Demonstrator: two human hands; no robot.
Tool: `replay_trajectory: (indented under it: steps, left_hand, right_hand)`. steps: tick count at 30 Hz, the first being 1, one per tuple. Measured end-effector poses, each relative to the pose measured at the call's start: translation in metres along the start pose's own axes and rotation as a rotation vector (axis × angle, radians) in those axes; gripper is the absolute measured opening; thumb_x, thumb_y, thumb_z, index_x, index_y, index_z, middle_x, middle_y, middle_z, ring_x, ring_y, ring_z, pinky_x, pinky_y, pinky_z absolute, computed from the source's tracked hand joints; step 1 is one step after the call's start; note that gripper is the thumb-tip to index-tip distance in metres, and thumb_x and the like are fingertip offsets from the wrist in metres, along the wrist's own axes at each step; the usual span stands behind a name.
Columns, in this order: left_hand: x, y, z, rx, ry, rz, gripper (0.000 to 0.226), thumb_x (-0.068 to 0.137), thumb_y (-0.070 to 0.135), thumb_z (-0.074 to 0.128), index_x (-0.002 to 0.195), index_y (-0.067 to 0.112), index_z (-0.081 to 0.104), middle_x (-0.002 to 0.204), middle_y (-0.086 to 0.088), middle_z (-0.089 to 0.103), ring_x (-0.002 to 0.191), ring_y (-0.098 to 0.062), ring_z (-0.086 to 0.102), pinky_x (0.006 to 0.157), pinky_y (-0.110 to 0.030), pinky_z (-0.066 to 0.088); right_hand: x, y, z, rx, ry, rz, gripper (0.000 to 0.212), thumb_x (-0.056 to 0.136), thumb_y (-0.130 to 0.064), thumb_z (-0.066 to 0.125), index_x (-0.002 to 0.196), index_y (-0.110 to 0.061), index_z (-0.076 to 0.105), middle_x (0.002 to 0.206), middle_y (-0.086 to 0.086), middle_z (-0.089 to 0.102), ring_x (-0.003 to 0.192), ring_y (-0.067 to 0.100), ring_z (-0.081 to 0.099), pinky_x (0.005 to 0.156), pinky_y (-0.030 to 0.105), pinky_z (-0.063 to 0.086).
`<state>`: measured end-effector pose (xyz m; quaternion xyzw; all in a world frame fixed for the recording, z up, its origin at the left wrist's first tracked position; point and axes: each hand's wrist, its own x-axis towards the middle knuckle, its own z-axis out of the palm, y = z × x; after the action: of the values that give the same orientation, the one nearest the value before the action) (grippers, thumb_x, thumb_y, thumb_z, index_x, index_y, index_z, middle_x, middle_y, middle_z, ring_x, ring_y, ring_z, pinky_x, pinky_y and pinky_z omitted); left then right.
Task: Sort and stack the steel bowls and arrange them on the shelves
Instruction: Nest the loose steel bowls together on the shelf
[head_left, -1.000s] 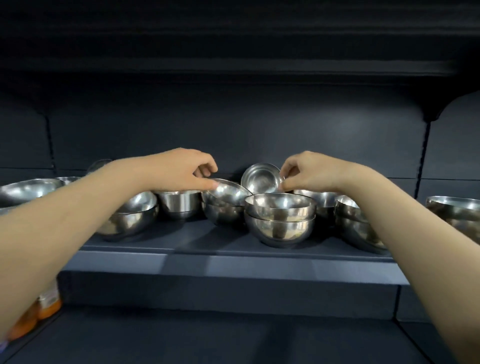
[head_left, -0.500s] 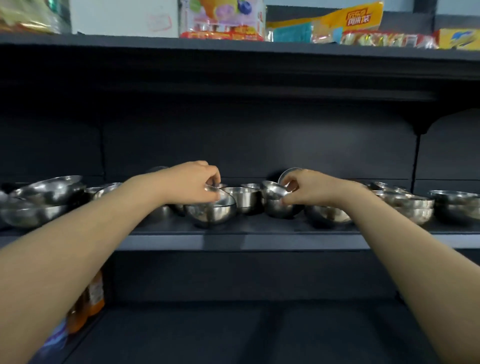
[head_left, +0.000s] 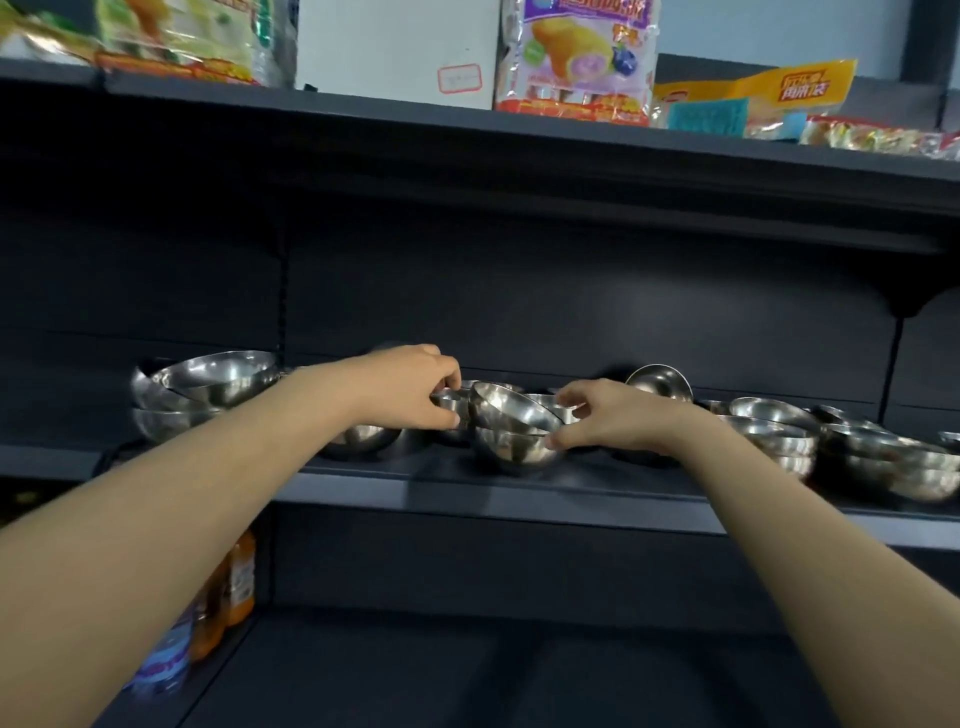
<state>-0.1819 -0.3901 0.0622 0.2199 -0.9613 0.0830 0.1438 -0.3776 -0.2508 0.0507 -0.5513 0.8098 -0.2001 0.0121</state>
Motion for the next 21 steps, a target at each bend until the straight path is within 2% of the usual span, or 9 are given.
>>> replay_trajectory:
  steps: [4, 8, 12, 14, 16, 18, 20, 21]
  left_hand:
    - [0.024, -0.016, 0.010, -0.030, 0.007, -0.007, 0.043, 0.088, 0.040, 0.056, 0.126, 0.021, 0.049, 0.124, 0.003, 0.048, 0.109, -0.014, 0.050, 0.096, -0.033, 0.045]
    - [0.055, -0.028, 0.018, -0.022, 0.007, -0.006, 0.043, 0.089, 0.041, 0.055, 0.126, 0.020, 0.050, 0.123, 0.004, 0.048, 0.109, -0.013, 0.051, 0.098, -0.032, 0.043]
    - [0.080, -0.033, 0.028, -0.003, -0.030, 0.023, 0.047, 0.090, 0.043, 0.052, 0.132, 0.021, 0.046, 0.129, 0.005, 0.046, 0.116, -0.012, 0.049, 0.101, -0.028, 0.039]
    - [0.088, -0.032, 0.035, -0.041, -0.038, 0.045, 0.049, 0.090, 0.047, 0.050, 0.133, 0.025, 0.045, 0.132, 0.009, 0.045, 0.119, -0.008, 0.046, 0.102, -0.025, 0.037]
    - [0.095, -0.031, 0.041, -0.096, -0.053, 0.067, 0.049, 0.090, 0.049, 0.048, 0.134, 0.029, 0.044, 0.133, 0.013, 0.045, 0.118, -0.003, 0.043, 0.096, -0.019, 0.034]
    - [0.099, -0.032, 0.045, -0.133, -0.085, 0.092, 0.054, 0.089, 0.052, 0.046, 0.138, 0.030, 0.041, 0.136, 0.014, 0.042, 0.120, -0.001, 0.040, 0.093, -0.013, 0.029]
    - [0.102, -0.035, 0.047, -0.166, -0.117, 0.113, 0.069, 0.082, 0.062, 0.039, 0.142, 0.028, 0.036, 0.143, 0.013, 0.038, 0.130, -0.002, 0.035, 0.099, -0.013, 0.026]
    - [0.103, -0.037, 0.047, -0.178, -0.125, 0.125, 0.078, 0.076, 0.067, 0.034, 0.143, 0.027, 0.036, 0.144, 0.012, 0.037, 0.131, -0.003, 0.034, 0.103, -0.015, 0.025]
  right_hand:
    - [0.031, 0.010, -0.002, -0.016, -0.098, -0.006, 0.078, 0.076, -0.049, 0.070, 0.142, -0.020, 0.040, 0.143, -0.004, 0.044, 0.126, 0.015, 0.045, 0.104, 0.029, 0.037]
    - [0.064, 0.023, -0.003, 0.008, -0.162, -0.040, 0.087, 0.073, -0.054, 0.072, 0.145, -0.022, 0.035, 0.148, -0.008, 0.038, 0.136, 0.014, 0.037, 0.111, 0.032, 0.032]
    - [0.089, 0.032, 0.002, 0.117, -0.199, -0.100, 0.110, 0.052, -0.066, 0.074, 0.145, -0.024, 0.033, 0.145, -0.012, 0.039, 0.136, 0.009, 0.036, 0.116, 0.034, 0.028]
    - [0.097, 0.034, 0.007, 0.110, -0.229, -0.150, 0.117, 0.048, -0.070, 0.074, 0.146, -0.024, 0.030, 0.145, -0.014, 0.037, 0.137, 0.007, 0.034, 0.116, 0.031, 0.026]
    - [0.102, 0.034, 0.010, 0.091, -0.249, -0.179, 0.117, 0.050, -0.066, 0.070, 0.149, -0.022, 0.025, 0.150, -0.013, 0.033, 0.134, 0.002, 0.031, 0.111, 0.022, 0.024]
    - [0.103, 0.033, 0.011, 0.068, -0.264, -0.207, 0.114, 0.052, -0.065, 0.070, 0.149, -0.024, 0.027, 0.149, -0.016, 0.033, 0.130, -0.002, 0.032, 0.109, 0.019, 0.024]
    - [0.105, 0.034, 0.011, 0.040, -0.263, -0.223, 0.109, 0.053, -0.071, 0.076, 0.144, -0.030, 0.034, 0.144, -0.021, 0.040, 0.130, -0.002, 0.037, 0.112, 0.023, 0.028]
    - [0.105, 0.035, 0.011, 0.047, -0.252, -0.214, 0.100, 0.053, -0.069, 0.077, 0.138, -0.035, 0.040, 0.138, -0.026, 0.044, 0.129, -0.002, 0.040, 0.110, 0.022, 0.030]
